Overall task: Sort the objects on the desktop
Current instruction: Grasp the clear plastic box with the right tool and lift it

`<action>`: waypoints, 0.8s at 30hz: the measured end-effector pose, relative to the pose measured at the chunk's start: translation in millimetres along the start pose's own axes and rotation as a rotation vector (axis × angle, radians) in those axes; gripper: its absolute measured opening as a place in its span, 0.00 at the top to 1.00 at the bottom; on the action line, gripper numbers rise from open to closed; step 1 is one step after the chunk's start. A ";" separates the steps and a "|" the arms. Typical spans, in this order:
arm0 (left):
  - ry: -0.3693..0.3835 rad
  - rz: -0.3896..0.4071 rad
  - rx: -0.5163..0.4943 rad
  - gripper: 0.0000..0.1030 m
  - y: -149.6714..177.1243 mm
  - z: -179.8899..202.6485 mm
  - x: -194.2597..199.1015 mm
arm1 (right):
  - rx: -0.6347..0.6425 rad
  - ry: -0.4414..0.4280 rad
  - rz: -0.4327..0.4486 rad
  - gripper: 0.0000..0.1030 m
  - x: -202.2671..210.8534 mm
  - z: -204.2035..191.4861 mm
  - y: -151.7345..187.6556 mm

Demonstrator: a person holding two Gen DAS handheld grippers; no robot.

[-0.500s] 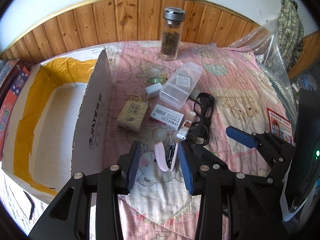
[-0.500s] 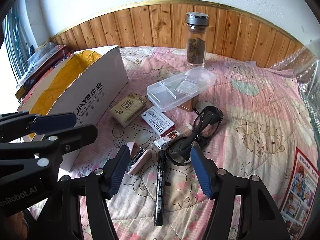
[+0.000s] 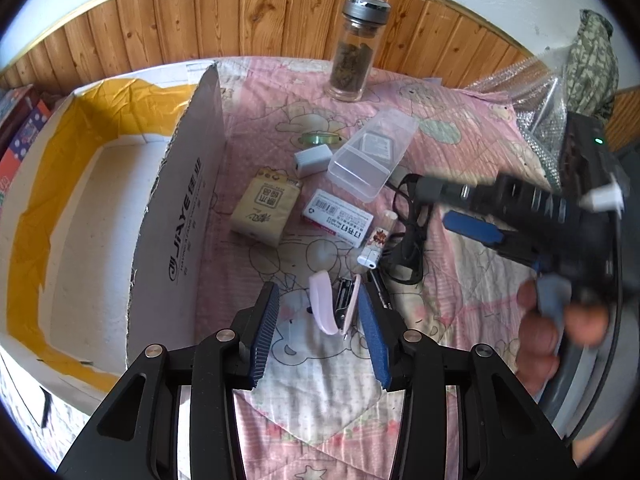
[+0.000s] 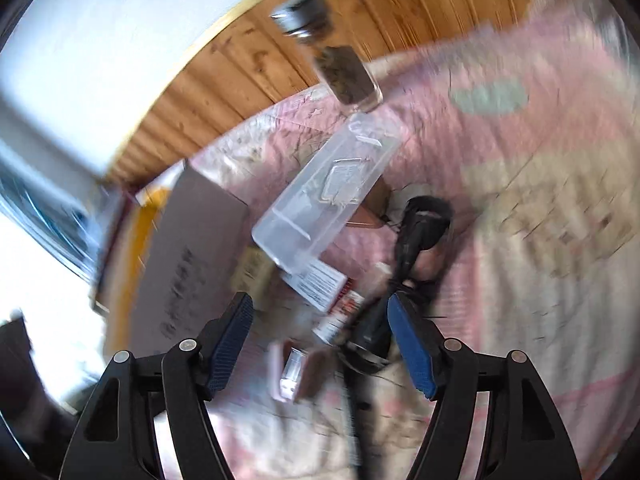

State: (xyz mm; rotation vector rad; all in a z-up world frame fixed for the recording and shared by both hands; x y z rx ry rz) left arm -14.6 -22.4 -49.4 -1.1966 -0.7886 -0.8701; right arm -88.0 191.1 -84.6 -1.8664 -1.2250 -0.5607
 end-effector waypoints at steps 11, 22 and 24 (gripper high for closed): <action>0.032 -0.040 -0.012 0.57 0.2 2.4 -10.2 | -0.321 -0.140 0.035 0.29 -60.1 62.6 -54.0; 0.024 -0.074 -0.053 0.55 0.4 14.5 -29.2 | -0.083 -0.155 0.133 0.62 -64.7 43.6 -82.9; 0.018 -0.073 -0.049 0.55 1.5 14.2 -29.2 | -0.072 -0.154 0.144 0.67 -55.6 37.1 -82.8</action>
Point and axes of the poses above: each gripper's, at about its wrist camera, not at the fingertips, and x roughly against the way its jaws point, z to its right, y to its underside, the point moved 1 cm from there along -x, roughly the way its jaws point, and after that the axes turned 4 degrees about x, right-handed, at the moved point
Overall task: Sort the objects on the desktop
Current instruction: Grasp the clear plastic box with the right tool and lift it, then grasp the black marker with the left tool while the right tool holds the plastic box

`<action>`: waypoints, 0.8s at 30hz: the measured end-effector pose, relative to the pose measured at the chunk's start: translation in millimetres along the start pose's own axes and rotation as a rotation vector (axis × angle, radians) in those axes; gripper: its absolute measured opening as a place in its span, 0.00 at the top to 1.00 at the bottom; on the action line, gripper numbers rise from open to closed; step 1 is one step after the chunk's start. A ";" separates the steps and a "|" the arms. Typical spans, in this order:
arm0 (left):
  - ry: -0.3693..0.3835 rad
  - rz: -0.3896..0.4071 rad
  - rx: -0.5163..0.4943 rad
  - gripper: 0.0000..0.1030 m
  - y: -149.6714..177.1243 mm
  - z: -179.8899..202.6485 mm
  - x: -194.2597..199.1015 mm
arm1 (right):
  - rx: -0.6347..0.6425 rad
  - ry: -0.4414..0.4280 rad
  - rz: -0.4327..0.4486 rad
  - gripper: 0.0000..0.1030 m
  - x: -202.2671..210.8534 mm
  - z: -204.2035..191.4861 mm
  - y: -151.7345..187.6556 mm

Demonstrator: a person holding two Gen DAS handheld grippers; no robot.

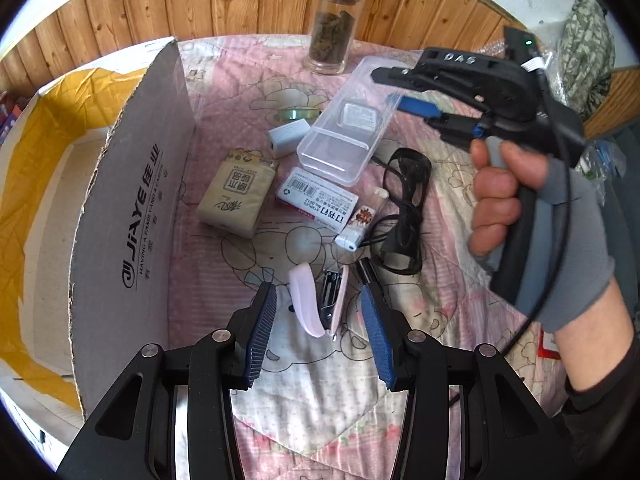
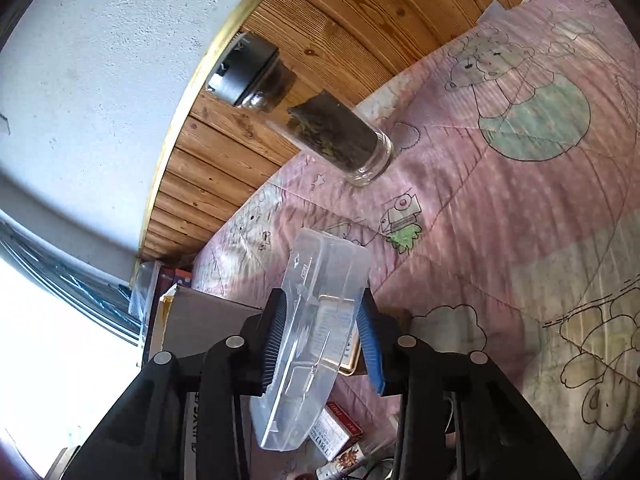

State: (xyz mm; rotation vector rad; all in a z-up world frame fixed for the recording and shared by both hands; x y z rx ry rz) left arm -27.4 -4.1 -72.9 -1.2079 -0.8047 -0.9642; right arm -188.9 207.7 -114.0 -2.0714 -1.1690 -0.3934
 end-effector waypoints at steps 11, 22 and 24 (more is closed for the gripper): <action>0.040 -0.095 -0.006 0.55 24.6 19.3 -17.3 | 0.213 0.193 0.020 0.73 102.2 -57.7 18.1; 0.013 -0.168 -0.042 0.55 52.2 47.7 -47.4 | 0.396 0.377 -0.245 0.66 61.3 -34.0 81.2; -0.017 -0.176 -0.030 0.55 54.9 48.1 -56.3 | 0.430 0.404 -0.237 0.67 53.4 -38.8 83.9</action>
Point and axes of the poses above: each gripper's, at about its wrist camera, not at the fingertips, and x roughly against the way its jaws point, z to its right, y to its underside, the point moved 1 cm from there along -x, roughly the way its jaws point, and after that the axes turned 4 degrees about x, right-handed, at the moved point
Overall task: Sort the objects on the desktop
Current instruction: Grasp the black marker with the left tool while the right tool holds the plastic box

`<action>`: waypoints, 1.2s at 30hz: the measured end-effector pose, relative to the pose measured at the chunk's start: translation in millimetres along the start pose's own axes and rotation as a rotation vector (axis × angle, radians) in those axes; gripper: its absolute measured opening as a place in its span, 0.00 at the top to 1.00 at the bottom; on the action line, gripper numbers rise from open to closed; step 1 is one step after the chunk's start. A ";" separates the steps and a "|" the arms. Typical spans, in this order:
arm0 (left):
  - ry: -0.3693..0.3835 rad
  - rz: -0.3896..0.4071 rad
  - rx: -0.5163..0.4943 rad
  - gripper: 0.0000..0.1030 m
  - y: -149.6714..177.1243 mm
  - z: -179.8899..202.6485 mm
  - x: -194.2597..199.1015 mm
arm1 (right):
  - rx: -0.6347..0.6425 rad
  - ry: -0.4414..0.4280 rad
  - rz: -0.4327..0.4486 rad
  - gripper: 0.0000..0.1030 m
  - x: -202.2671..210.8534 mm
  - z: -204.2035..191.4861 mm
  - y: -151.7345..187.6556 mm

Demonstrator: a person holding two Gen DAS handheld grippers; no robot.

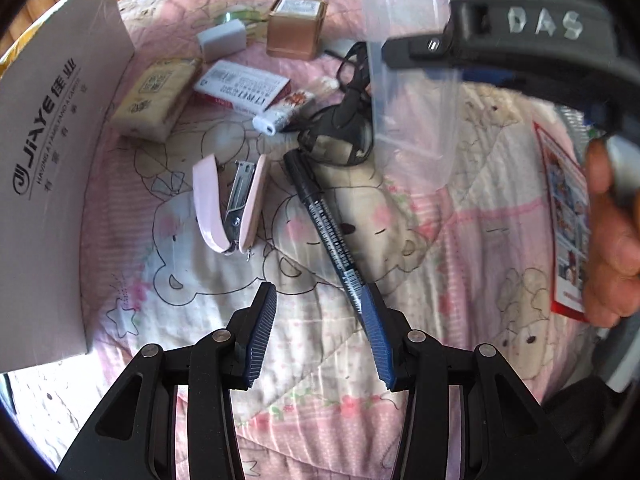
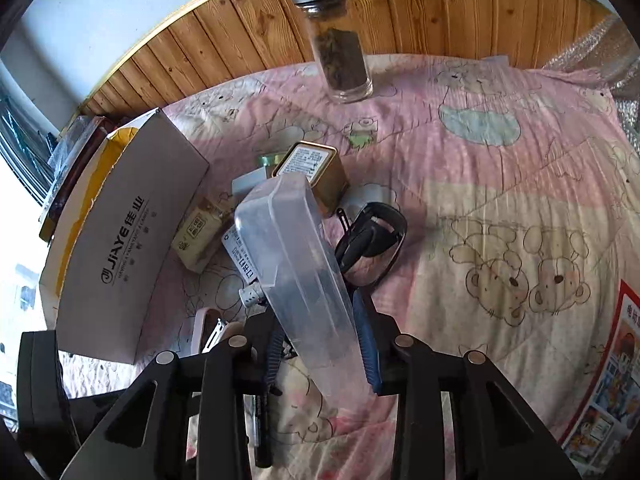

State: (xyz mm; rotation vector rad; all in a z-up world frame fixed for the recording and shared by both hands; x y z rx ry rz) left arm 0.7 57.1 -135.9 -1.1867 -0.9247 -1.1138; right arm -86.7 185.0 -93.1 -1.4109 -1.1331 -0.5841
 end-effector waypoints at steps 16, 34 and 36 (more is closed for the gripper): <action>0.122 0.073 0.115 0.87 -8.6 -21.9 12.3 | 0.017 -0.010 0.121 0.70 40.5 -2.8 -20.7; 0.172 0.244 0.136 0.87 -20.7 -47.7 82.1 | 0.029 -0.082 0.222 0.70 69.9 -22.9 -23.0; 0.160 0.272 0.140 0.87 -23.5 -51.4 90.3 | 0.033 -0.102 0.237 0.70 73.6 -28.6 -23.2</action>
Point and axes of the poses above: each gripper's, at about its wrist camera, not at the fingertips, and x roughly against the way its jaws point, z to its right, y to its underside, the point moved 1 cm from there along -x, roughly the way its jaws point, and after that the axes turned 4 degrees about x, right-handed, at the moved point
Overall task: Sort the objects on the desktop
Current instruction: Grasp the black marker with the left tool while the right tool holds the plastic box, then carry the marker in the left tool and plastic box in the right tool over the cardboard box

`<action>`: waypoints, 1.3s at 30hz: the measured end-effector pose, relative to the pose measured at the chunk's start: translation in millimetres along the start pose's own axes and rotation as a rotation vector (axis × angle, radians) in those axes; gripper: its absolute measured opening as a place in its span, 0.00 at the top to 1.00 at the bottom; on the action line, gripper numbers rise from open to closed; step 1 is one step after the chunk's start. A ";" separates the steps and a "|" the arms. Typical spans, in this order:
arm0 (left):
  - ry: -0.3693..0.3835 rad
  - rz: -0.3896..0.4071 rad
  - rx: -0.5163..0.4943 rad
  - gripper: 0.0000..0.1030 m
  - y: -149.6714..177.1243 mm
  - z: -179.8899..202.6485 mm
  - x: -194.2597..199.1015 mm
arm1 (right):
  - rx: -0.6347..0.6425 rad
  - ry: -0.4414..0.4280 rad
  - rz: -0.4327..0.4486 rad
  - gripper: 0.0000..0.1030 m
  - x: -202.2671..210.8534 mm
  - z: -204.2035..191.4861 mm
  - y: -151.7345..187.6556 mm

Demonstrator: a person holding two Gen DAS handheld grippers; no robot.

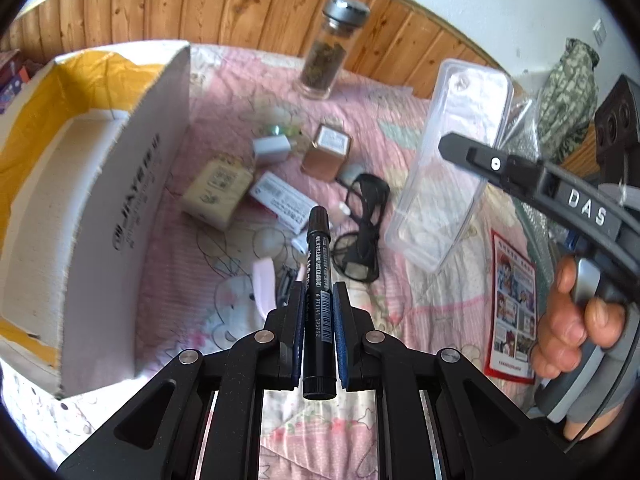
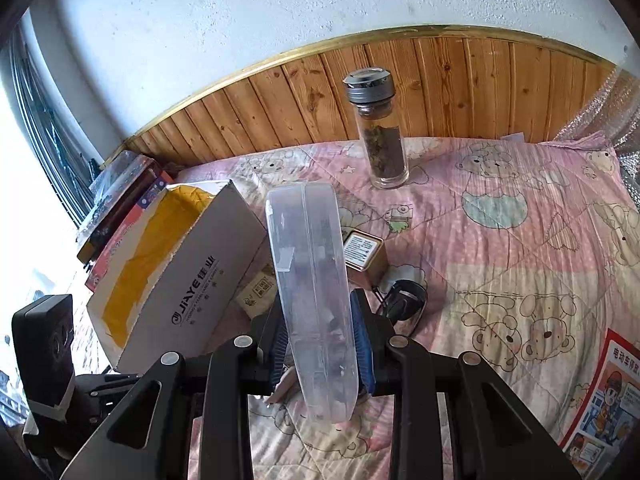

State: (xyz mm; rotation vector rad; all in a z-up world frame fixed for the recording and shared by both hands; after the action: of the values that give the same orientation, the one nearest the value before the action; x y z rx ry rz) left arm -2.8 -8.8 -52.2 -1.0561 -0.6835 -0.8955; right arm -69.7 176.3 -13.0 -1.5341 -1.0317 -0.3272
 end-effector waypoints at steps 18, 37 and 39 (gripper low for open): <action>-0.142 0.235 -0.037 0.87 -30.8 -28.2 60.9 | 0.089 -0.017 0.024 0.70 -2.9 -52.2 -0.8; -0.068 0.288 0.140 0.87 -50.7 -117.4 113.6 | 0.212 0.031 0.067 0.70 -19.7 -151.0 -12.4; -0.072 0.292 0.158 0.87 -54.1 -127.7 115.9 | 0.242 0.050 0.058 0.70 -27.2 -168.5 -14.4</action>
State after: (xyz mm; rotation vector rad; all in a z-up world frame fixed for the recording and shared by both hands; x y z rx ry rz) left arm 13.0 -172.8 22.1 -1.0180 -0.6294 -0.5455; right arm -39.0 11.3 21.3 -1.3288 -0.9490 -0.1919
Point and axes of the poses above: each gripper's, at about its wrist camera, not at the fingertips, and x roughly against the way its jaws point, z to its right, y to its underside, the point moved 1 cm from there along -x, roughly the way its jaws point, and after that the axes turned 4 degrees about x, right-handed, at the moved point
